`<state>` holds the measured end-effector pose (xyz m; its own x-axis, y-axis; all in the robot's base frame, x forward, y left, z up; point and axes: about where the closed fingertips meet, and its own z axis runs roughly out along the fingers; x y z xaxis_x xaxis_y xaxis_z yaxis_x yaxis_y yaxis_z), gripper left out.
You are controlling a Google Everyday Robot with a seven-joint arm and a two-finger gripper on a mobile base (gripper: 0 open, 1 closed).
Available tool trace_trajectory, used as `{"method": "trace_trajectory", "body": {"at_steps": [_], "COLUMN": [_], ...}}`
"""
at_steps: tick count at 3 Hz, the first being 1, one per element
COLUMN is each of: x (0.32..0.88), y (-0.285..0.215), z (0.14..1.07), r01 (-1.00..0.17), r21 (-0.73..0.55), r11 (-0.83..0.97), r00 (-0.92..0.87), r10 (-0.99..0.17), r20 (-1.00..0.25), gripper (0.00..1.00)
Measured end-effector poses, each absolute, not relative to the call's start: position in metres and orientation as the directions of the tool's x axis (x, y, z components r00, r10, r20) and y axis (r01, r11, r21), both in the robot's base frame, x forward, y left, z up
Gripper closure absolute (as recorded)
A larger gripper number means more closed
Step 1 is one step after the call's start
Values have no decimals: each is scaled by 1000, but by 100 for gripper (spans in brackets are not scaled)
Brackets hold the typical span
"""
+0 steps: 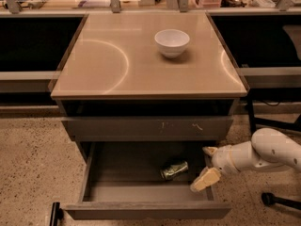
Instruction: Pick green can from middle drawer and place on counter
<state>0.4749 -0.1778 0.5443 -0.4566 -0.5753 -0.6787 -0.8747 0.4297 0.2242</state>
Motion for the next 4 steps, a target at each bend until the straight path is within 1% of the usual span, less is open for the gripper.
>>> {"method": "trace_trajectory", "body": {"at_steps": [2,3,4], "x": [479,501,542], "y": [-178,-182,-183], "z": [530,507,467], "r01": [-871,-877,-871], "r21": [224,193,104], "r11": [438,441,481], "r00": [-460,-441,-406], "r10": [-563,-576,-584], "r20": [-687,-688,-703], "gripper": [0,0,0]}}
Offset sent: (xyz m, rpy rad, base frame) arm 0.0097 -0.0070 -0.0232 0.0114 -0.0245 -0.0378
